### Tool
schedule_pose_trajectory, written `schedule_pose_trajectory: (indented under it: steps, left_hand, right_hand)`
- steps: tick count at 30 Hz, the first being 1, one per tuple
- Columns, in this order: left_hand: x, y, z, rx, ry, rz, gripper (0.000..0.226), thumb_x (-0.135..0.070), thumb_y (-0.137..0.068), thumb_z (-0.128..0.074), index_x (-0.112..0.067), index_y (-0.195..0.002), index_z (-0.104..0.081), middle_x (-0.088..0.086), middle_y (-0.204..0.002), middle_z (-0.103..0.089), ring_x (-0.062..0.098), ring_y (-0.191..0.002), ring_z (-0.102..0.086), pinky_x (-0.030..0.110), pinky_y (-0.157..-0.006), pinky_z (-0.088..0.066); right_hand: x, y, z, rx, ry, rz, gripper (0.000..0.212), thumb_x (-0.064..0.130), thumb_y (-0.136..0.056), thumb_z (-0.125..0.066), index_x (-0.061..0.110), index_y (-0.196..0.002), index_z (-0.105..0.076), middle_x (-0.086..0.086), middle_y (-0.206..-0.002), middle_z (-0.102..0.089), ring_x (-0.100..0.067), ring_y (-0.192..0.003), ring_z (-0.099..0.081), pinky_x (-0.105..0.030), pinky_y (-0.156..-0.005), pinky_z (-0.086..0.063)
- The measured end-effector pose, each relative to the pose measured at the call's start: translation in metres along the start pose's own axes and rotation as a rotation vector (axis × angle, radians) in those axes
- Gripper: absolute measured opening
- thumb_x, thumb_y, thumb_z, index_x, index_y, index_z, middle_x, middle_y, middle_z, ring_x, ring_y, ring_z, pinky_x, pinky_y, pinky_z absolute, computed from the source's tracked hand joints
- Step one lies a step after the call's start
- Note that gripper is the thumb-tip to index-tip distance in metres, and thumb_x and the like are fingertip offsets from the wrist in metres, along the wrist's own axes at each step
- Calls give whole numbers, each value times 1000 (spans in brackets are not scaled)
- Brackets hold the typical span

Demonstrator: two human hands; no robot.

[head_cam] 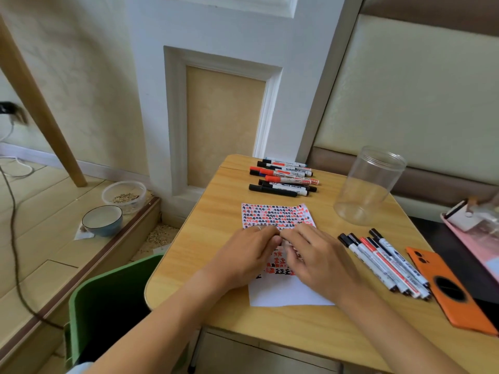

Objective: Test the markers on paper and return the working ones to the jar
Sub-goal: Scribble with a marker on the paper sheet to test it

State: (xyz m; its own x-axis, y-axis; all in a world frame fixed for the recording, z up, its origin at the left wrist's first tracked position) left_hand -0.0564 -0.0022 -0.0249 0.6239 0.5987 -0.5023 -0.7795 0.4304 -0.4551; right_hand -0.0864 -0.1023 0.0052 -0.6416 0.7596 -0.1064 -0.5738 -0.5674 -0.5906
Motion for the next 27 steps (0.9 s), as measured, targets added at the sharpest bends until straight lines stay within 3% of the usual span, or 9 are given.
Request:
schedule_pose_trajectory:
  steps: [3,8,12,16,18,22,25,27]
  left_hand:
    - [0,3,-3,49,20,16,32,-40,-107,-31,-21,-86,-46,-8,-68,-49,15,-60,-40,35,-59,-25]
    - [-2,3,-2,47,1,23,40,-41,-106,-31,-15,-85,-52,2,-70,-58,19,-61,-46,33,-58,-27]
    - [-7,4,0,53,-50,11,37,-42,-106,-27,-18,-88,-49,1,-74,-58,21,-68,-48,35,-73,-32]
    - [-12,4,5,44,-159,-17,31,-41,-106,-25,-23,-93,-48,-8,-83,-52,14,-75,-43,33,-74,-22]
    - [-8,4,5,57,-172,-3,27,-39,-109,-27,-26,-96,-47,-10,-89,-50,11,-80,-41,34,-76,-23]
    - [11,0,12,18,-167,60,20,-38,-108,-38,-25,-107,-53,-10,-100,-56,11,-91,-49,36,-87,-35]
    - [28,-6,20,-64,-173,138,10,-33,-103,-54,-27,-110,-56,-10,-108,-60,11,-97,-55,33,-89,-39]
    - [36,-12,17,-85,-192,181,11,-33,-101,-58,-28,-110,-56,-10,-109,-61,13,-99,-57,35,-91,-41]
  right_hand:
    - [4,4,-3,20,20,-23,22,35,-99,-53,18,-103,-67,4,-86,-55,-17,-73,-56,-31,-57,-47]
    - [9,2,2,7,109,-38,25,40,-100,-46,23,-92,-62,7,-73,-52,-16,-58,-53,-29,-44,-38]
    - [5,2,2,53,50,-94,26,49,-101,-40,28,-95,-54,7,-63,-55,-19,-49,-52,-31,-38,-37]
    - [-9,6,-6,121,27,-151,41,65,-101,-31,29,-92,-49,9,-54,-40,-20,-45,-41,-30,-39,-32]
    - [-13,7,-5,121,43,-150,42,65,-100,-33,28,-90,-49,11,-55,-37,-18,-45,-38,-28,-40,-27]
    - [-22,16,-17,167,14,-206,40,64,-99,-35,28,-87,-50,12,-65,-53,-14,-51,-47,-28,-45,-30]
    - [-26,24,-28,195,-19,-255,25,56,-101,-41,36,-88,-38,16,-66,-45,-9,-52,-41,-25,-46,-28]
    - [-28,26,-30,194,-14,-278,23,53,-101,-43,35,-88,-41,16,-65,-44,-9,-51,-40,-24,-46,-28]
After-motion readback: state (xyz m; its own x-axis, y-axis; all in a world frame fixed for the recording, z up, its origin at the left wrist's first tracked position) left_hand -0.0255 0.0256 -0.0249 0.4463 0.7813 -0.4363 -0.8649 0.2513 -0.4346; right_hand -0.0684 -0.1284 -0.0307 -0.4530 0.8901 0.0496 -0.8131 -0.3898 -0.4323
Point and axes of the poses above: each hand's wrist, its own y-axis away from the middle knuckle, its own z-axis out of the back of the hand, x = y × z, the point moved 10 cm from there along -y, towards the middle knuckle
